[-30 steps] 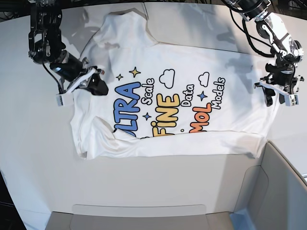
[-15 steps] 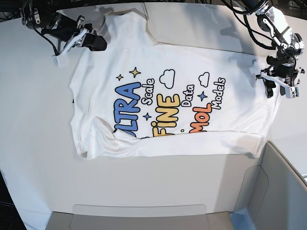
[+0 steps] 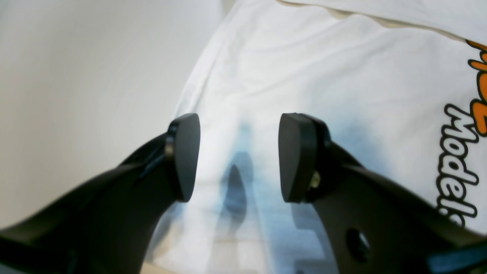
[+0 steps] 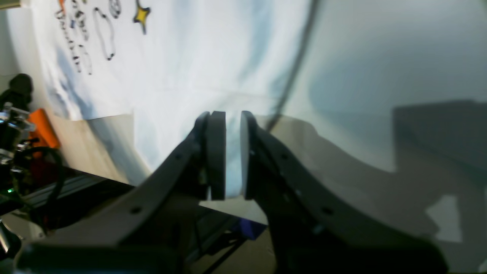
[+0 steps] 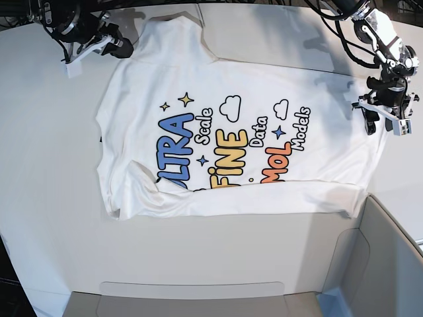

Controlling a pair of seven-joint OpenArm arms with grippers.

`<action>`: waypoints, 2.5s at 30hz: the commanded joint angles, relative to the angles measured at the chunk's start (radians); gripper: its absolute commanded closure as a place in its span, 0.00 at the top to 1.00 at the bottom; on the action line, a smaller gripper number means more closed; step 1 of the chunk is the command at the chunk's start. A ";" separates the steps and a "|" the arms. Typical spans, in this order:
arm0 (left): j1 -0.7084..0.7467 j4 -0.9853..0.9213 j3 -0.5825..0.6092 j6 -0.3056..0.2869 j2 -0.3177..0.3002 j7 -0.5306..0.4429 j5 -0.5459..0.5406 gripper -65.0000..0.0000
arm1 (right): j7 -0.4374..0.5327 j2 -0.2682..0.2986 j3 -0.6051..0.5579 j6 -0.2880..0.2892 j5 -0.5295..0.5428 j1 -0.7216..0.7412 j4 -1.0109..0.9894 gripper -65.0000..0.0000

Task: Layout the t-shirt on the table in an organized manner, then fold the t-shirt properly
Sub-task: 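Close both grippers on the shirt's shoulder corners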

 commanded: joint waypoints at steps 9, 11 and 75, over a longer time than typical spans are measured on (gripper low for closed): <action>-0.011 0.015 -0.002 -0.001 -0.013 -0.025 -0.012 0.52 | 0.008 0.017 0.007 0.006 0.019 -0.009 0.017 0.31; -0.011 0.015 -0.002 -0.001 -0.013 -0.025 -0.012 0.52 | 0.006 0.020 -0.001 0.006 0.016 -0.009 0.014 0.34; -0.129 -0.117 -0.268 -0.001 -0.006 0.064 -0.020 0.54 | -0.126 -0.171 -0.091 -0.003 -0.136 0.137 -0.138 0.37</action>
